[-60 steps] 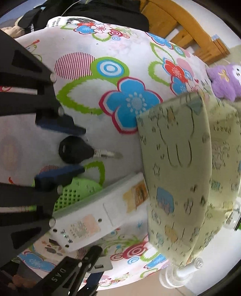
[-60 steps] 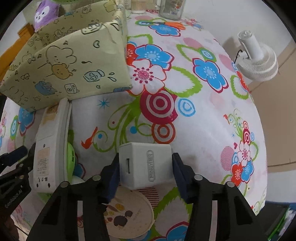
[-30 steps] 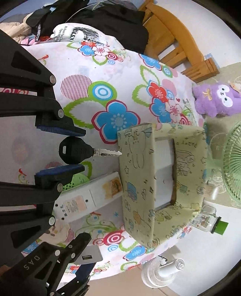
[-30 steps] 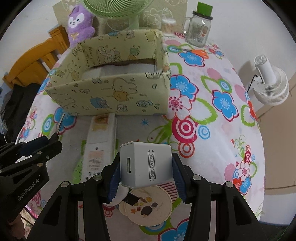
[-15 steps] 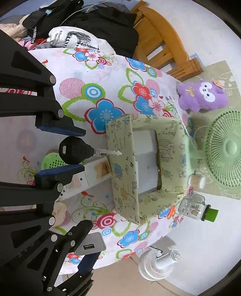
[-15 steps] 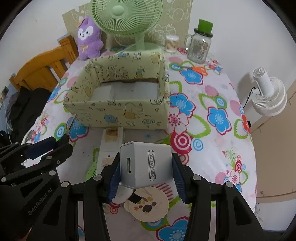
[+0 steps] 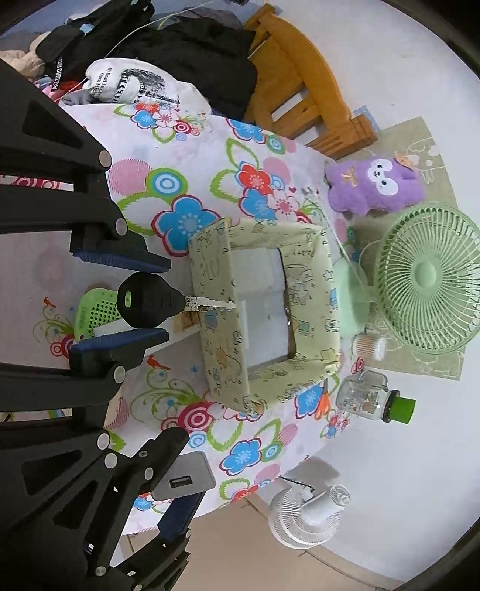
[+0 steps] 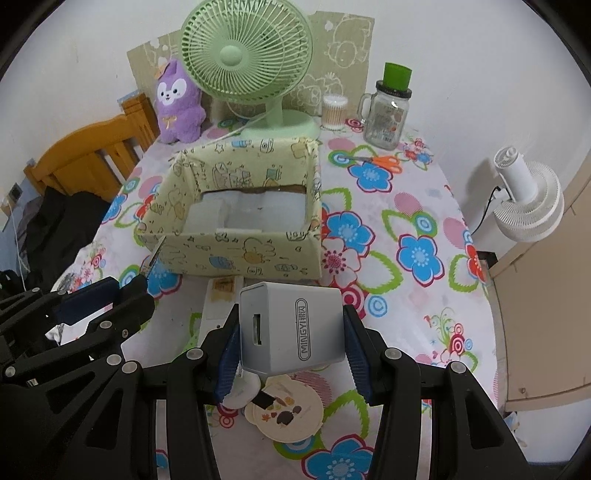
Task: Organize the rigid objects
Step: 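Lift the black key with the left tool while the right carries the white plug toward the box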
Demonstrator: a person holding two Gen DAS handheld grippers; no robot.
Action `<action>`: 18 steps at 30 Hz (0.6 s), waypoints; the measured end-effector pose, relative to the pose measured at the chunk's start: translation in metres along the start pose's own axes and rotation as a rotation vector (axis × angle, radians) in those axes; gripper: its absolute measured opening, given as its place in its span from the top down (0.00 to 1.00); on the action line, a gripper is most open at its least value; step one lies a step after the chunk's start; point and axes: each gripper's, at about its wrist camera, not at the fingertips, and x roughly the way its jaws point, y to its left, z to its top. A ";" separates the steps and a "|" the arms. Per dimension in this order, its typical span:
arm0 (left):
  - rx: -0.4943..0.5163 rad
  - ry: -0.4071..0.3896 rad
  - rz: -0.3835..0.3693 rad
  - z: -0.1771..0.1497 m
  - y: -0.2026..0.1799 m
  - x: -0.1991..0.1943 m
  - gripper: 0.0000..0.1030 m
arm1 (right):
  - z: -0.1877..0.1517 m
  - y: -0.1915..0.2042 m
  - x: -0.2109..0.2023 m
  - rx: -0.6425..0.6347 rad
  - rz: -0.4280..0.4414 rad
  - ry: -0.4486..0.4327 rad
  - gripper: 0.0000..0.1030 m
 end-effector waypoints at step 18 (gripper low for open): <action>-0.012 -0.042 0.013 0.028 0.001 -0.012 0.70 | 0.031 -0.005 -0.011 -0.009 0.020 -0.038 0.48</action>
